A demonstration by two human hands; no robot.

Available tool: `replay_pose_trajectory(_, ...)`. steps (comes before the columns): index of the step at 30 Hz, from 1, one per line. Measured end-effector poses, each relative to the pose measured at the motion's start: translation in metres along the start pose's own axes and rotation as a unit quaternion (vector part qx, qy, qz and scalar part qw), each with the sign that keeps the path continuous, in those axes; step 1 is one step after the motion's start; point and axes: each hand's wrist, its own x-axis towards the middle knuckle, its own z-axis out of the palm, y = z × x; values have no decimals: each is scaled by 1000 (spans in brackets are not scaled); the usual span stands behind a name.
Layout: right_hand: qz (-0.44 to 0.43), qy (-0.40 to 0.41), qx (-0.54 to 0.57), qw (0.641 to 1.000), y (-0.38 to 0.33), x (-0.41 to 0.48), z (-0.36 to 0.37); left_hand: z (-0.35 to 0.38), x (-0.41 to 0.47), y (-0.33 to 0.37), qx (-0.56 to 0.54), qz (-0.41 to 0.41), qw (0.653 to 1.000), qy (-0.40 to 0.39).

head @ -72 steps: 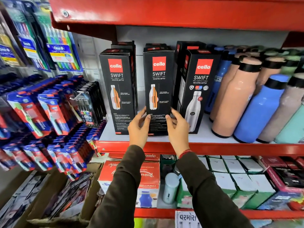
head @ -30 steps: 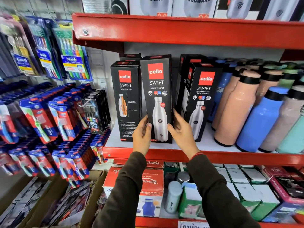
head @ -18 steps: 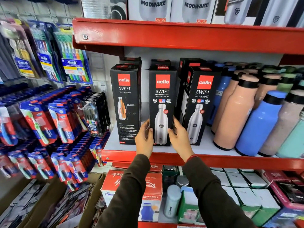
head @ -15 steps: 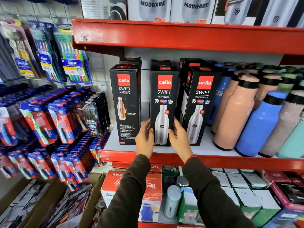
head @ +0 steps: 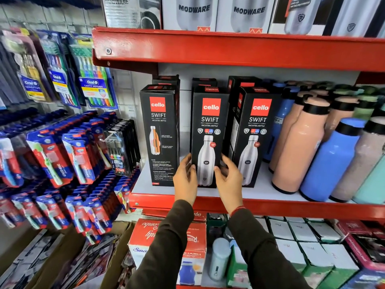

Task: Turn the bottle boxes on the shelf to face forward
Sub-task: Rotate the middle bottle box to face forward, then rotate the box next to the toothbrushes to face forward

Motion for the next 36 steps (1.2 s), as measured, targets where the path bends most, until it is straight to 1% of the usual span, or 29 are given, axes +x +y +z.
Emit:
replay_pose_trajectory(3, -20, 64, 14, 998, -2, -6, 1, -4, -6, 10, -20, 21, 999, 33)
replay_pose_trajectory(6, -100, 133, 4, 986, -12, -9, 3, -13, -10, 20, -28, 61, 995, 69)
replay_pose_trajectory(8, -141, 144, 0, 979, -24, -11, 7, -23, -9, 27, -19, 102, 990, 91)
replay_pose_trajectory(10, -167, 129, 4, 977, -37, -14, 14, -34, -5, 32, 10, 141, 982, 122)
replay_pose_trajectory(12, -184, 95, 11, 978, -49, -16, 25, -44, 2, 33, 50, 163, 972, 160)
replay_pose_trajectory(14, -188, 49, 5, 981, -59, -20, 40, -56, 9, 32, 71, 151, 966, 199)
replay_pose_trajectory(16, -159, 1, -12, 987, -65, -24, 58, -68, 16, 30, 75, 121, 967, 210)
replay_pose_trajectory(17, -130, -23, -17, 991, -67, -26, 67, -75, 20, 27, 79, 110, 970, 201)
replay_pose_trajectory(19, -80, -54, -27, 995, -68, -30, 85, -91, 27, 19, 87, 93, 980, 155)
replay_pose_trajectory(23, -10, -68, -27, 997, -65, -25, 106, -114, 39, 3, 64, 37, 996, 44)
replay_pose_trajectory(25, 3, -66, -38, 997, -61, -23, 111, -120, 44, -1, 53, 12, 999, 7)
replay_pose_trajectory(27, 6, -61, -47, 997, -56, -23, 114, -122, 47, -4, 25, -3, 1000, -11)
replay_pose_trajectory(30, 11, -59, -46, 997, -54, -23, 115, -122, 47, -5, -11, -17, 1000, -15)
replay_pose_trajectory(36, 8, -72, 4, 997, -60, -25, 112, -129, 49, 6, -79, -16, 997, -15)
